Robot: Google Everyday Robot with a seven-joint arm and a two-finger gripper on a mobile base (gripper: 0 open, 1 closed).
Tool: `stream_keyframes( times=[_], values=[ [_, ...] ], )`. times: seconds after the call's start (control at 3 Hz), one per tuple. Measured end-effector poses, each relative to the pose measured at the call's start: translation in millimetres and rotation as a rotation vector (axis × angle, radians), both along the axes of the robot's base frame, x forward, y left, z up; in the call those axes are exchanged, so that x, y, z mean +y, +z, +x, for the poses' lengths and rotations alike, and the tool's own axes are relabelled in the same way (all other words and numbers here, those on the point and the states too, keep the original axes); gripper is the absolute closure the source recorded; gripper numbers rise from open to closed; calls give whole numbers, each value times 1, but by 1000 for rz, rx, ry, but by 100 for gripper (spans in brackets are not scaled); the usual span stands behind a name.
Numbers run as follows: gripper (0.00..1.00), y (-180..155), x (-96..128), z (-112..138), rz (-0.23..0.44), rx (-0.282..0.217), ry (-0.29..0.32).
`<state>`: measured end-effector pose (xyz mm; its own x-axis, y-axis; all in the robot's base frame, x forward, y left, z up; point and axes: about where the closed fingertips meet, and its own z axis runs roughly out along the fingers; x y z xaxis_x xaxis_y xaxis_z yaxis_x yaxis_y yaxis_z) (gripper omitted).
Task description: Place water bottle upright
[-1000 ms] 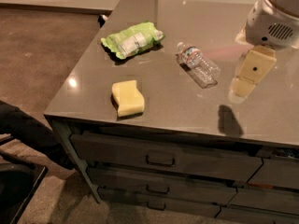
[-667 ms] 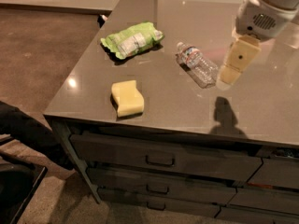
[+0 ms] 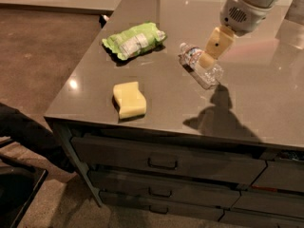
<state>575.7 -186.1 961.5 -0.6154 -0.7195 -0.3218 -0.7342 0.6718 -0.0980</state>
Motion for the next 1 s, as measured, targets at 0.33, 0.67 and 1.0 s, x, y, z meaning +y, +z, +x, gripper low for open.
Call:
stream_keyframes(
  times=[0.33, 0.67, 1.0],
  values=[
    [0, -12, -3, 30, -6, 20, -136],
    [0, -32, -11, 72, -65, 78, -264],
    [0, -43, -12, 96, -97, 106, -308]
  ],
)
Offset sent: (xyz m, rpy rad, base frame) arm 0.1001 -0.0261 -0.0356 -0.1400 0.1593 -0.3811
